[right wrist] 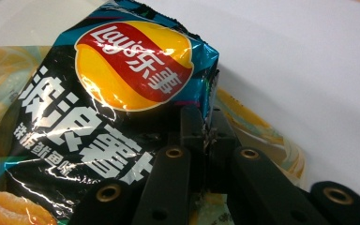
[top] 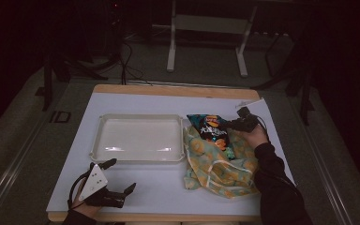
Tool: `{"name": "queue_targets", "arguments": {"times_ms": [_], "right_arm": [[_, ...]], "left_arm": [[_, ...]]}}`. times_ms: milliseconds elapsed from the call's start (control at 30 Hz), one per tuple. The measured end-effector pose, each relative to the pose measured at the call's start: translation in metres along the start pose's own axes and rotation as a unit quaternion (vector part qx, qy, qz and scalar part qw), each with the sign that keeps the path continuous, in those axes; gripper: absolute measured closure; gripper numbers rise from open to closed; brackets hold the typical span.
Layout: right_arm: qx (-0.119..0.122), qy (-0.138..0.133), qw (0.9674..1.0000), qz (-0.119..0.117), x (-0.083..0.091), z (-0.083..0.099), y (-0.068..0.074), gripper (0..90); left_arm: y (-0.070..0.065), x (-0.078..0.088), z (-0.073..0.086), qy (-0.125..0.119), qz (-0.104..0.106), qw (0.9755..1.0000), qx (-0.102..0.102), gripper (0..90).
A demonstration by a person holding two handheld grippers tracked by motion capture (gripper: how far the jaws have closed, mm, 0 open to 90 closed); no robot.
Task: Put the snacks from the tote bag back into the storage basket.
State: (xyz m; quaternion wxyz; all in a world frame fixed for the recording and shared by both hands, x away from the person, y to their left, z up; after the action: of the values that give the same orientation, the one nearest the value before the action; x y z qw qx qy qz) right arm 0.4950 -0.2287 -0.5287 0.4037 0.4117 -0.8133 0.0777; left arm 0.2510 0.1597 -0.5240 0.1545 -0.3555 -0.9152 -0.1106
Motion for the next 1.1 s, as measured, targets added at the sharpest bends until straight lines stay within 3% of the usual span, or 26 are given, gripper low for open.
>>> {"name": "queue_targets", "arguments": {"times_ms": [367,600,1100], "right_arm": [[0.017,-0.017,0.9996,0.015,0.015,-0.005,0.011,89.6],[0.041,-0.044,0.9979,0.023,0.038,-0.016,0.028,89.9],[0.067,-0.099,0.9925,0.024,0.091,-0.035,0.054,89.9]], "left_arm": [[0.001,0.0,0.0,0.0,-0.003,1.0,0.0,0.3],[0.001,0.0,0.0,0.001,-0.005,1.0,-0.001,0.3],[0.001,0.0,0.0,0.001,-0.006,1.0,-0.001,0.3]]}}
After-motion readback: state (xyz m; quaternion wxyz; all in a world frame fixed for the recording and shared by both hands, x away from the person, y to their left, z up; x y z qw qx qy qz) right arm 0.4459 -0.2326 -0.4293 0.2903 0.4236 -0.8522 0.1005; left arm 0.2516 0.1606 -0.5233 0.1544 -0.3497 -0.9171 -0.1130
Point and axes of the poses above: each handheld gripper's, and its own axes: x roughly backward along the jaws, z roughly out of its underside, y roughly to its left, the point moved 7 cm from there along -x, roughly forward along the jaws, and after that the axes turned 2 degrees about y, right-handed, at the moved point
